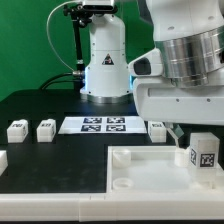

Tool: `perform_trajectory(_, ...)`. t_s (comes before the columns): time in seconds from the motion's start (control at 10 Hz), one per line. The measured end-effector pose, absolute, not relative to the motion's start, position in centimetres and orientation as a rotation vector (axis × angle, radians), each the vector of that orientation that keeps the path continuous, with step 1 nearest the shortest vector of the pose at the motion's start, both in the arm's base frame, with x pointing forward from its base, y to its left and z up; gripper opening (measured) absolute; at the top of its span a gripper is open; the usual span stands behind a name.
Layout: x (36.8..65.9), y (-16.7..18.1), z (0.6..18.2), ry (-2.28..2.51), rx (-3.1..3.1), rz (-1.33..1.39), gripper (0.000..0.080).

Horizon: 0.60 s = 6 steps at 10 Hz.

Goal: Assemble one leg

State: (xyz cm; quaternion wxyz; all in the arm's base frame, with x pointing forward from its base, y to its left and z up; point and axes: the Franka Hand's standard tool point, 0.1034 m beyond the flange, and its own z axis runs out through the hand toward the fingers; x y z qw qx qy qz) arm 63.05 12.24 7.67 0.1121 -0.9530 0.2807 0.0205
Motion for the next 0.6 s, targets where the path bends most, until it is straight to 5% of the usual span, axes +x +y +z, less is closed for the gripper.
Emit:
perform_trajectory(0.3, 64.2, 12.4, 8.3, 0.016, -3.04, -0.126, 0.0649)
perform_trajectory(0.6, 64.4, 12.6, 8.2, -0.038, -3.037, -0.165, 0.064)
